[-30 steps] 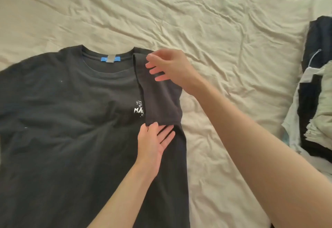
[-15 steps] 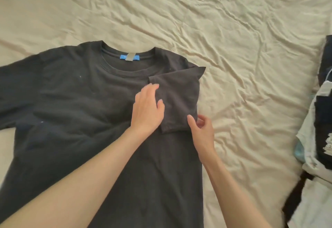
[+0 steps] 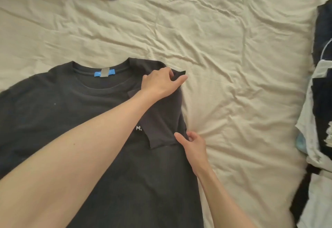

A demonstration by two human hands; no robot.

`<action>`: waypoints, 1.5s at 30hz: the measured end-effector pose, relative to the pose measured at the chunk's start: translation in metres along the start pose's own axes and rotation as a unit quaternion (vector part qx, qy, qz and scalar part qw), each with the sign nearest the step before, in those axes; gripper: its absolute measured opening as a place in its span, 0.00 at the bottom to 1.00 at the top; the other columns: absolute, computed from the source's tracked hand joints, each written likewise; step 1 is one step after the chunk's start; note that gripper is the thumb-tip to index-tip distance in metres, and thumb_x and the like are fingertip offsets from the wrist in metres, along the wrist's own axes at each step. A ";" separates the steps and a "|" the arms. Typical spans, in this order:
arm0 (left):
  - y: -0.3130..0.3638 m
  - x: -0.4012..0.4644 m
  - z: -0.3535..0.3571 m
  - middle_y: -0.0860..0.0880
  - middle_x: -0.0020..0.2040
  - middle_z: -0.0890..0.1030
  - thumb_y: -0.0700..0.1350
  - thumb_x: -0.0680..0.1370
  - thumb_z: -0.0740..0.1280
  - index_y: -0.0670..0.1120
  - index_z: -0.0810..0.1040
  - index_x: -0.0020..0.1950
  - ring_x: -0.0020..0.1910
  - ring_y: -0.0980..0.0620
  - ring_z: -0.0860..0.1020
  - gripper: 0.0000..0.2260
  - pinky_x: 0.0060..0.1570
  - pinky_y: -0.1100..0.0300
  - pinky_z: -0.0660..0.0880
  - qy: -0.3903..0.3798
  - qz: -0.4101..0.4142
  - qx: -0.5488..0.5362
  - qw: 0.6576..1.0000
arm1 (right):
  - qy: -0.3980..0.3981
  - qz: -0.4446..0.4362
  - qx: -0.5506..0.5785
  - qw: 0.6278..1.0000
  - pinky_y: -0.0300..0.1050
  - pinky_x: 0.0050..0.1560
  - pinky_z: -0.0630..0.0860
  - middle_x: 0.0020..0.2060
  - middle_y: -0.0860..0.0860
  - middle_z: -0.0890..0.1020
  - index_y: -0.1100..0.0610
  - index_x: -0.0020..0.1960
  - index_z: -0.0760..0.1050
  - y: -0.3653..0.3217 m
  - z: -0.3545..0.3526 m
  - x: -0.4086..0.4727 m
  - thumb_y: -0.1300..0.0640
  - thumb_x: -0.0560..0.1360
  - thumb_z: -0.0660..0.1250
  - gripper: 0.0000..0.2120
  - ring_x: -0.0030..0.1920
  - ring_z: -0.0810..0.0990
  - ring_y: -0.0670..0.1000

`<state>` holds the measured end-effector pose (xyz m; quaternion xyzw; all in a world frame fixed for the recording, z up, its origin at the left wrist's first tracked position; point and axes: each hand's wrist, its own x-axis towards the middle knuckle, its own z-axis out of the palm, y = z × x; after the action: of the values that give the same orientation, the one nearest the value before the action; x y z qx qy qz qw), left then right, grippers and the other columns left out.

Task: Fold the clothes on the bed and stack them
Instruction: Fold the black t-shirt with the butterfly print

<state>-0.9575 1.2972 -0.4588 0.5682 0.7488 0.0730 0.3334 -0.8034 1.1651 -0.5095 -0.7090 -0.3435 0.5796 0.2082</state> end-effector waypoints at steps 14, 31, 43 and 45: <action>-0.021 0.048 0.020 0.51 0.55 0.81 0.45 0.79 0.65 0.45 0.80 0.59 0.58 0.56 0.76 0.11 0.62 0.63 0.69 0.020 0.013 -0.248 0.968 | -0.013 -0.006 0.127 0.992 0.48 0.45 0.77 0.37 0.57 0.84 0.58 0.41 0.80 0.019 -0.003 0.006 0.58 0.71 0.73 0.03 0.39 0.81 0.49; -0.091 -0.001 -0.020 0.54 0.35 0.75 0.57 0.75 0.65 0.49 0.74 0.49 0.37 0.56 0.74 0.12 0.38 0.60 0.69 0.092 0.027 -0.057 0.994 | 0.165 -0.130 -0.166 0.964 0.38 0.45 0.72 0.44 0.46 0.81 0.55 0.51 0.76 -0.001 0.005 -0.021 0.52 0.74 0.69 0.08 0.50 0.80 0.52; -0.163 -0.094 -0.030 0.47 0.57 0.76 0.41 0.79 0.62 0.45 0.70 0.66 0.57 0.47 0.73 0.16 0.57 0.53 0.69 0.144 0.055 0.015 0.988 | -0.004 -0.252 -0.612 0.750 0.59 0.72 0.36 0.77 0.52 0.46 0.50 0.78 0.45 0.002 0.082 -0.041 0.40 0.79 0.37 0.30 0.77 0.41 0.54; -0.193 -0.127 -0.041 0.46 0.62 0.75 0.39 0.77 0.63 0.44 0.71 0.67 0.63 0.46 0.71 0.18 0.63 0.51 0.65 0.197 0.046 0.034 0.979 | 0.003 -0.271 -0.602 0.751 0.62 0.72 0.44 0.77 0.54 0.54 0.51 0.77 0.53 -0.003 0.099 -0.057 0.40 0.79 0.40 0.29 0.77 0.49 0.56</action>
<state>-1.1197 1.1273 -0.4685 0.5872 0.7752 0.1729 0.1558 -0.9053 1.1151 -0.4929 -0.5667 -0.7983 0.1698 -0.1125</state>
